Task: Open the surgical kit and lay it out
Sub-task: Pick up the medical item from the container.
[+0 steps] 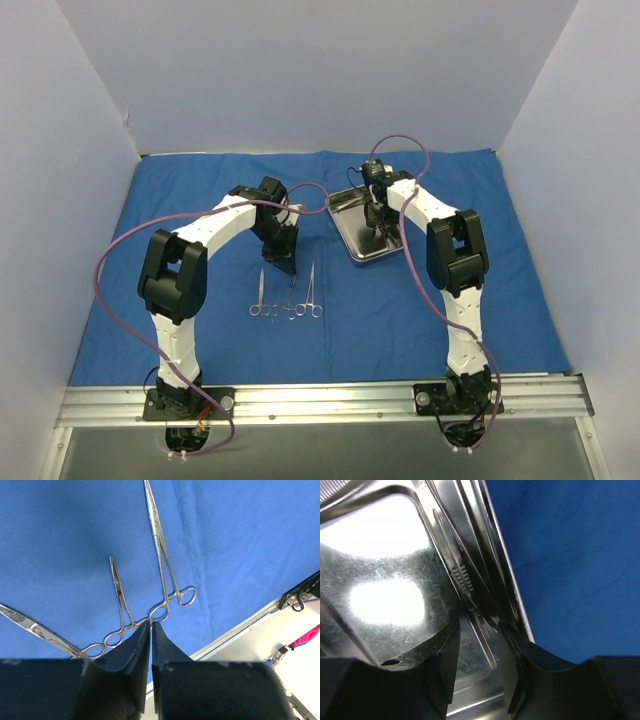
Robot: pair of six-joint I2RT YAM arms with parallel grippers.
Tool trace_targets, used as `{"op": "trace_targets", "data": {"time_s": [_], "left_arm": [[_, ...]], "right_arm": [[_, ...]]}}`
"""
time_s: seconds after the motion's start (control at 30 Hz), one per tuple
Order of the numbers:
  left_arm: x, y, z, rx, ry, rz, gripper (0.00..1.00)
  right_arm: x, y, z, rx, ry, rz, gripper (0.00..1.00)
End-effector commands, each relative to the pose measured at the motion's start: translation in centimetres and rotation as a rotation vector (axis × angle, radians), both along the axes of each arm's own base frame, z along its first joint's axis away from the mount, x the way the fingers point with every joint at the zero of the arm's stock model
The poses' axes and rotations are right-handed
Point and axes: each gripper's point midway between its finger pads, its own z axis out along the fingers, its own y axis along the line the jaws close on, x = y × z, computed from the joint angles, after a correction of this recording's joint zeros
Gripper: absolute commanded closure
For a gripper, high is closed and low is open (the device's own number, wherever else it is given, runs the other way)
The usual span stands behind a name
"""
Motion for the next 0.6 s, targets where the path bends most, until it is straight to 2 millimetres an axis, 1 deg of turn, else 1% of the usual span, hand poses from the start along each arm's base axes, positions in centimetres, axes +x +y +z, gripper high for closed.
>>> {"op": "trace_targets", "data": {"time_s": [0.0, 0.03, 0.1, 0.2, 0.23, 0.33, 0.4, 0.47, 0.5, 0.53, 0.57], "left_arm": [[0.7, -0.1, 1.9, -0.034, -0.04, -0.015, 0.86], [0.7, -0.1, 2.0, -0.036, -0.04, -0.012, 0.86], [0.7, -0.1, 2.1, -0.039, -0.04, -0.01, 0.86], [0.7, -0.1, 2.2, -0.042, -0.045, -0.006, 0.86], [0.6, -0.1, 2.2, -0.044, -0.041, -0.004, 0.86], [0.5, -0.2, 2.3, -0.055, -0.043, 0.005, 0.86], [0.5, -0.3, 2.4, -0.062, -0.047, 0.01, 0.86], [0.5, -0.5, 2.8, -0.073, -0.051, 0.015, 0.86], [0.6, -0.6, 3.0, -0.083, -0.057, 0.016, 0.86], [0.8, -0.7, 3.3, -0.089, -0.066, 0.018, 0.85], [0.8, -0.8, 3.8, -0.096, -0.075, 0.018, 0.83]], "right_arm": [[-0.8, -2.0, -2.3, -0.071, 0.049, -0.011, 0.63], [-1.2, -1.8, -3.4, -0.048, 0.078, -0.005, 0.64], [-2.0, -1.2, -4.7, -0.011, 0.109, 0.01, 0.66], [-2.8, 0.3, -5.6, 0.067, 0.139, 0.043, 0.75], [-2.9, 0.6, -5.5, 0.082, 0.138, 0.052, 0.82], [-2.7, 0.9, -4.8, 0.094, 0.126, 0.054, 0.99], [-2.4, 0.8, -3.9, 0.085, 0.114, 0.066, 1.0], [-1.5, 0.9, -2.8, 0.08, 0.085, 0.073, 1.0], [-1.5, 0.5, -2.3, 0.063, 0.088, 0.069, 1.0], [-1.2, 0.7, -1.5, 0.067, 0.077, 0.068, 1.0], [-0.5, 0.9, -0.4, 0.073, 0.05, 0.07, 1.0]]}}
